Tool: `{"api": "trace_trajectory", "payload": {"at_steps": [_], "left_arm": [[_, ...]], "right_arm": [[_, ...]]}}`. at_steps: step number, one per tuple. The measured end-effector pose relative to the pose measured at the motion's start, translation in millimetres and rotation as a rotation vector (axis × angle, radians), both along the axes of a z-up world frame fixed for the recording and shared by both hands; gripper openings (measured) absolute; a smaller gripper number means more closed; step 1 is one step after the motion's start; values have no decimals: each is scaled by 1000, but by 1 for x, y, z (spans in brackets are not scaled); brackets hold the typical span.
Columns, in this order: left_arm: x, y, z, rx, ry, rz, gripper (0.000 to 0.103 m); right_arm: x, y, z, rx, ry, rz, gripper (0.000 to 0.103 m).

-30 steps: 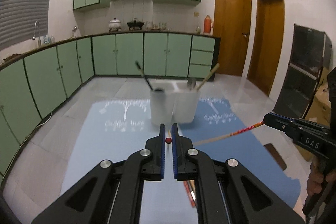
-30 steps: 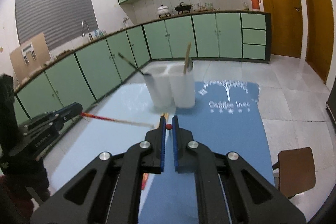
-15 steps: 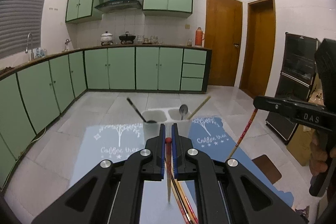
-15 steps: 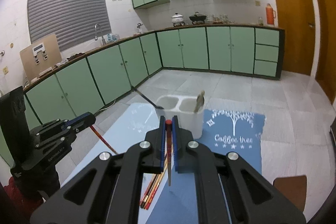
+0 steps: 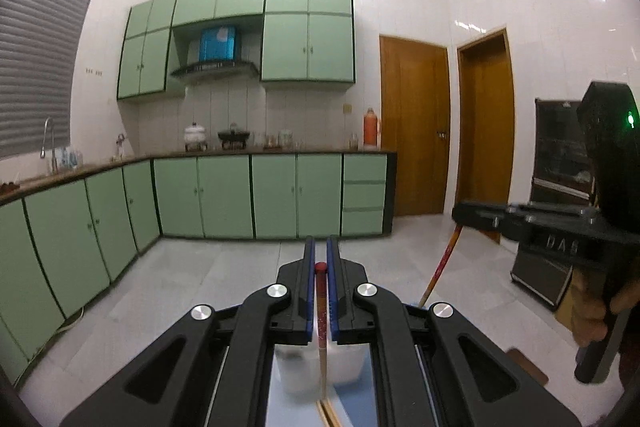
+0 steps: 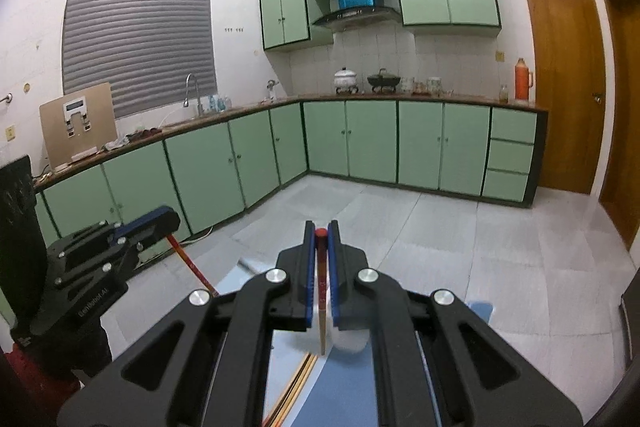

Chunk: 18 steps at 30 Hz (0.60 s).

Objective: Organize utensils
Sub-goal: 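Carry both red-patterned chopsticks to the white holder and open both grippers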

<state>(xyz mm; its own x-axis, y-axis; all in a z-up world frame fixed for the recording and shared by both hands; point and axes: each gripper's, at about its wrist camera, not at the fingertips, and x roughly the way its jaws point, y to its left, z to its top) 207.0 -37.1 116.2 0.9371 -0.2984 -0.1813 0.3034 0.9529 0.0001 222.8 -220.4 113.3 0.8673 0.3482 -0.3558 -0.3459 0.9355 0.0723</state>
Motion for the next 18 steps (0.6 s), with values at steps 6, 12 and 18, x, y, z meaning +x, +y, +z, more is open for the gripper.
{"api": "trace_trajectory", "payload": {"at_steps": [6,12,18], "left_arm": [[50,-6,10,-26,-33,13,5],[96,-9,-20,-16,-2,52,5],[132,-10,-60,-19,101,67,6]], "right_arm": [[45,-2,6,6,-14,-29,5],[86,2,-22,-18,28,-54,5],[111,4,-62,-7,119,-50,5]]}}
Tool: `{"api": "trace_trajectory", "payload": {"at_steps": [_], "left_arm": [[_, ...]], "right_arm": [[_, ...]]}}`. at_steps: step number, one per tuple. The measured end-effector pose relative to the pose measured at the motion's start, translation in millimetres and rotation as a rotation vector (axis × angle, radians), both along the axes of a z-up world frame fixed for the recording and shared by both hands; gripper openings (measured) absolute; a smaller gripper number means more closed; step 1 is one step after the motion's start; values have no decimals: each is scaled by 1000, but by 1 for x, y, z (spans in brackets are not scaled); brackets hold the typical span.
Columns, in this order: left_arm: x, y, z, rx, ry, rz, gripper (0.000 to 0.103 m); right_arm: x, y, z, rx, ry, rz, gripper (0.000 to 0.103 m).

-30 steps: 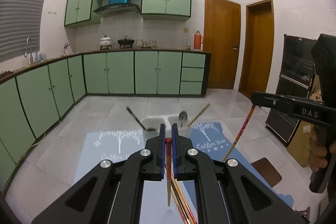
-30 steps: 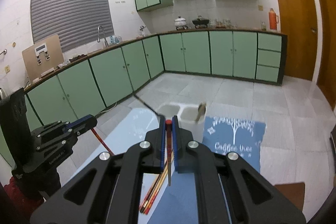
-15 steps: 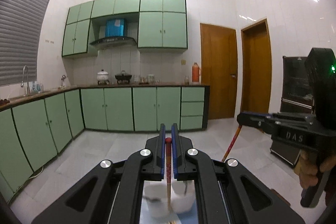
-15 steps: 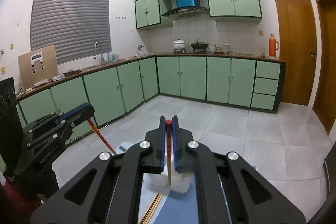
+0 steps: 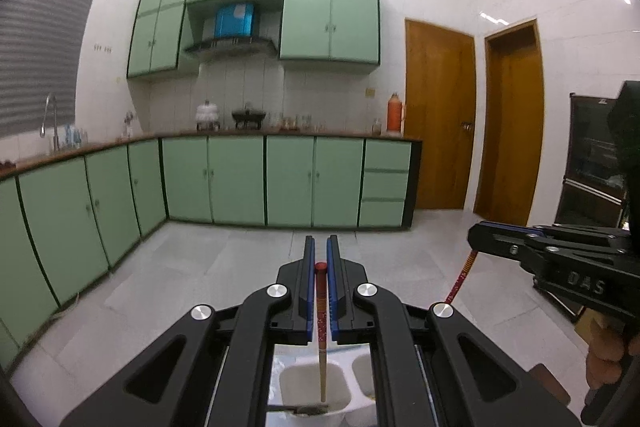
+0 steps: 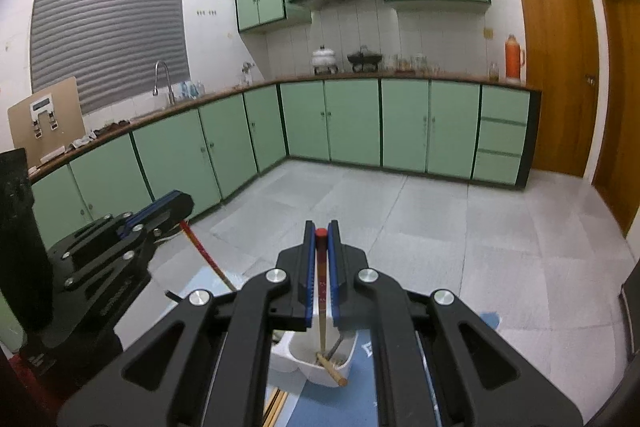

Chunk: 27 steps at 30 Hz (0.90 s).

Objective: Organize utensils
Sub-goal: 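Carry both red-patterned chopsticks to the white holder and open both grippers, then withdraw both grippers back toward the remaining chopsticks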

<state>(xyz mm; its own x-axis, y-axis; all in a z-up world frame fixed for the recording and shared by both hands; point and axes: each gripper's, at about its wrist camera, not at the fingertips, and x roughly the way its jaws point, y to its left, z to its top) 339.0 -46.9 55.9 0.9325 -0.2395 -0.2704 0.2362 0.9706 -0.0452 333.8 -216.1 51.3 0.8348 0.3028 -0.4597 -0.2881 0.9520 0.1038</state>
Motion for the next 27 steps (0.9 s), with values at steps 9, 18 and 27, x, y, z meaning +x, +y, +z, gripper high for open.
{"api": "trace_trajectory", "payload": {"at_steps": [9,18,27], "left_arm": [[7,8,-31,4,103,-7,11],[-35,21,-8,-2,46,14,42],[-109,36,-16,-5,12,40,79]], "right_arm": [[5,-2,-30,36,80,16,9],[-35,-19,-14,73,8,-31,41],[-114,-41,-26,89,-85,-129,91]]}}
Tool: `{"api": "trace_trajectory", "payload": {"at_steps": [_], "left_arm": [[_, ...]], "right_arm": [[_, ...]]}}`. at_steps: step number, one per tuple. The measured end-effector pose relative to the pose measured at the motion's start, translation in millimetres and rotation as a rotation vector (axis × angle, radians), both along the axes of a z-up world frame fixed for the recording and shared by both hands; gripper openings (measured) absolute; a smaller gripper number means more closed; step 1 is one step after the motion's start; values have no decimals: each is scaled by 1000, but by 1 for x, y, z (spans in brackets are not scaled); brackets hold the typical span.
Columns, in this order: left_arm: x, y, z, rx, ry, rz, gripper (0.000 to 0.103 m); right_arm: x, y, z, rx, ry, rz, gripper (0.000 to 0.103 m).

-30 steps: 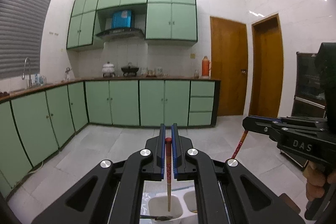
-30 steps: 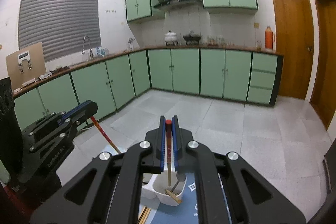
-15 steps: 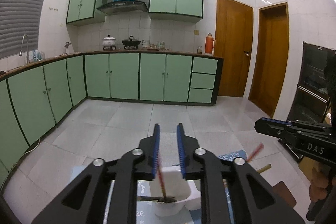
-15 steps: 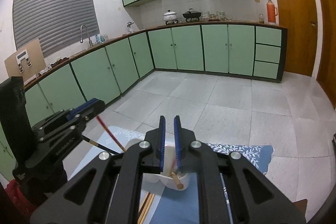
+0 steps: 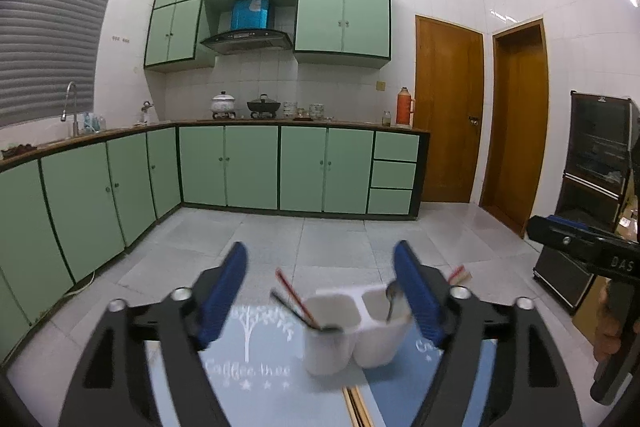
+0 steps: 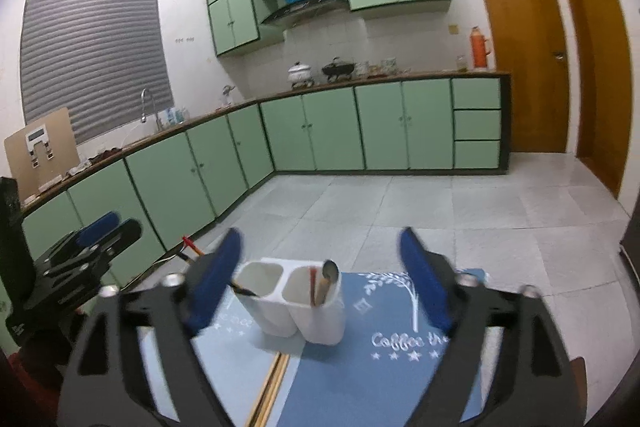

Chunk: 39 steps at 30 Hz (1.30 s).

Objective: Organize utensils
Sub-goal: 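Withdraw both grippers back toward the remaining chopsticks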

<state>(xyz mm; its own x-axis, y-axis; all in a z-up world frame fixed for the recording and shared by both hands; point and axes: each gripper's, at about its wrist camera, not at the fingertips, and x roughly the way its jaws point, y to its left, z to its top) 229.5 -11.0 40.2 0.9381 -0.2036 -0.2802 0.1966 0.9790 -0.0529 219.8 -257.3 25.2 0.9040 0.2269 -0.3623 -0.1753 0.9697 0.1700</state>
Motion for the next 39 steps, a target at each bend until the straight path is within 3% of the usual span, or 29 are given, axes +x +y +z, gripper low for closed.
{"api": "trace_trajectory", "payload": {"at_steps": [8,17,27,39], "left_arm": [[-49,8,-37,-4,79,6,90],[-82,13,-91,16,200,17,90],[-103,19,-149,90,342,37,90],[-115,31,-177,110,422,74,90]], "right_arm": [[-56,1,-41,4,43,-23,98],[-97,22,-91,-54,96,-27,98],[-118,48,-172,-84,262,-24,98],[-136,83,-221,-179,379,20,97]]}}
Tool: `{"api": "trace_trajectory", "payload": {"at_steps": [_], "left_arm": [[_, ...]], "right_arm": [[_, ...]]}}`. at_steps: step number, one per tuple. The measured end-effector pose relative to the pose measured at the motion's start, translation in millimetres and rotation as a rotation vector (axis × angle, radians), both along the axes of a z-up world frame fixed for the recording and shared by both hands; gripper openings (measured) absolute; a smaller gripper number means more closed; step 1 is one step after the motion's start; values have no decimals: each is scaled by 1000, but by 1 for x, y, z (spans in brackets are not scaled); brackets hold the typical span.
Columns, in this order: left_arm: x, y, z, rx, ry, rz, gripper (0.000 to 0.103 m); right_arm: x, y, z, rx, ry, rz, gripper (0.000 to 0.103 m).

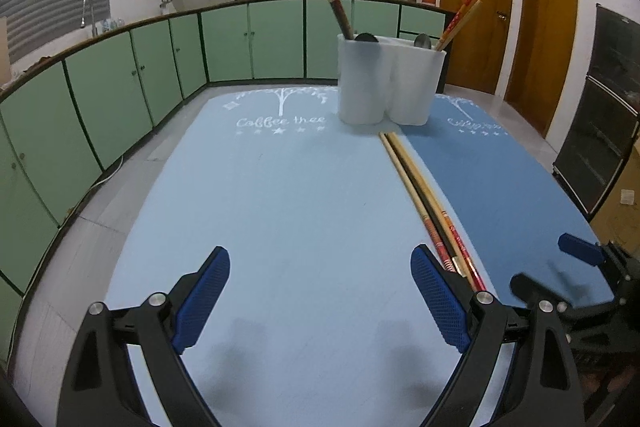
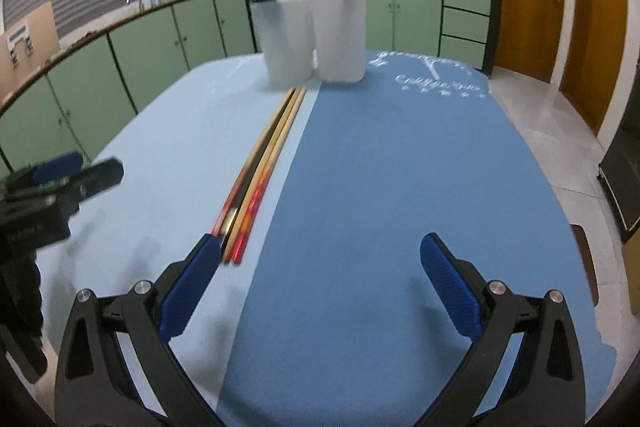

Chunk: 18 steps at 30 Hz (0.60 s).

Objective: Organize utensils
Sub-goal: 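Withdraw both grippers back toward the remaining chopsticks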

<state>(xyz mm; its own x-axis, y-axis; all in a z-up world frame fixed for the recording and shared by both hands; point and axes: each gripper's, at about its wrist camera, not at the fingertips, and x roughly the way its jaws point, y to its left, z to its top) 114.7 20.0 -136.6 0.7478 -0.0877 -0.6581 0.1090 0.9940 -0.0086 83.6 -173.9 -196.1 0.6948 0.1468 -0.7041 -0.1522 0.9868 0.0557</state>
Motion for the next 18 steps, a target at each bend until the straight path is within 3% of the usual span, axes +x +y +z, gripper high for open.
{"api": "trace_trajectory", "payload": {"at_steps": [2,7,18], "left_arm": [[-1,2,-1,-2,3,2,90],[0,4,0,-16,4,6,90],[-2,2,-1,-25,0,-1,90]], "right_arm": [[-1,3,-3,-19,7,8,96],[3,9,-9,-49,37,18,82],[9,22,-11,-89,49,30,77]]}}
